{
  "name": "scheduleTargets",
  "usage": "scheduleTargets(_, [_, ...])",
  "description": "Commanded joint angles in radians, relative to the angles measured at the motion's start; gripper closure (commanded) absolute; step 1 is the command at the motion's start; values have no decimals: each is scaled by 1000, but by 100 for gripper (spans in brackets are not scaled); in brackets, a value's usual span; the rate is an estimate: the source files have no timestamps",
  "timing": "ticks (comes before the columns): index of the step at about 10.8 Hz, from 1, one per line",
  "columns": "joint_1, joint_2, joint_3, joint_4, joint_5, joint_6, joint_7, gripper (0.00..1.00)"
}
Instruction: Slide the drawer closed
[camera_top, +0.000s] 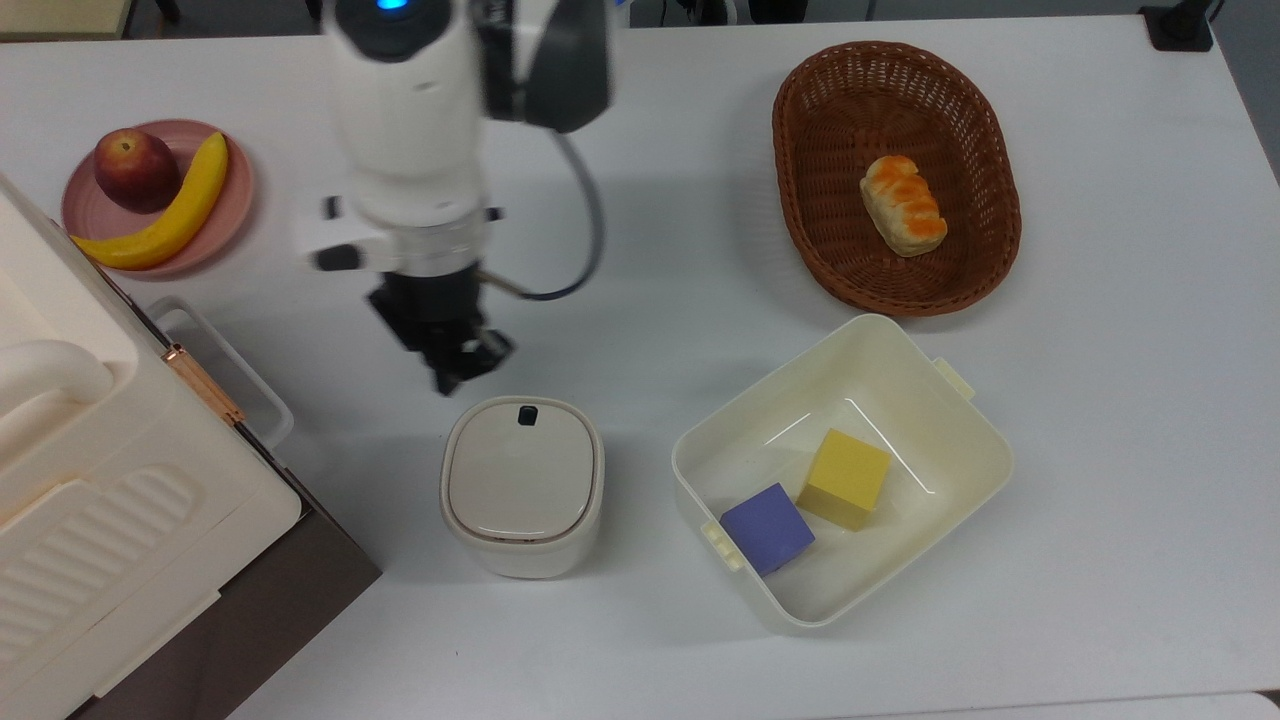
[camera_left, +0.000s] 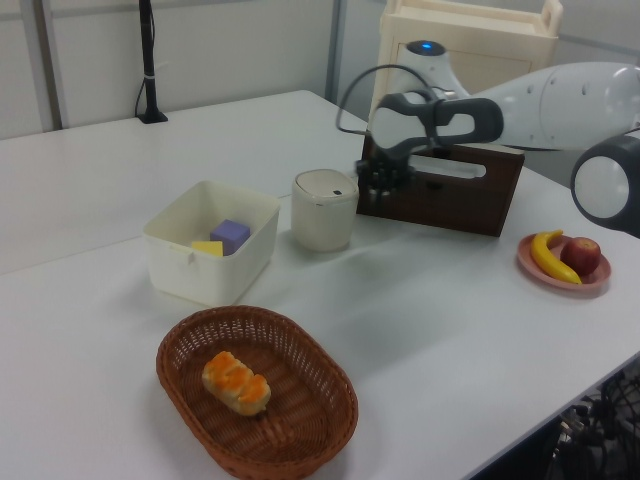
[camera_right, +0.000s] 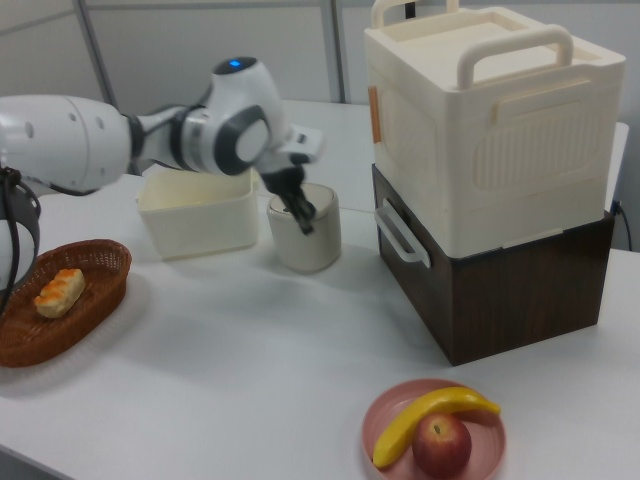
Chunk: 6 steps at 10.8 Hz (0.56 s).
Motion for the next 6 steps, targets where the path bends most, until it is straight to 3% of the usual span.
scheduleTargets(1, [16, -128, 88, -24, -13, -83, -33, 100])
scheduleTargets(3, [19, -223, 117, -26, -12, -152, -131, 100])
scheduleTargets(4, [21, -266, 129, -27, -10, -221, -250, 100])
scheduleTargets(5, [19, -308, 142, -26, -6, -306, -372, 86])
scheduleTargets(6, [19, -338, 143, -24, 0, -403, -434, 45])
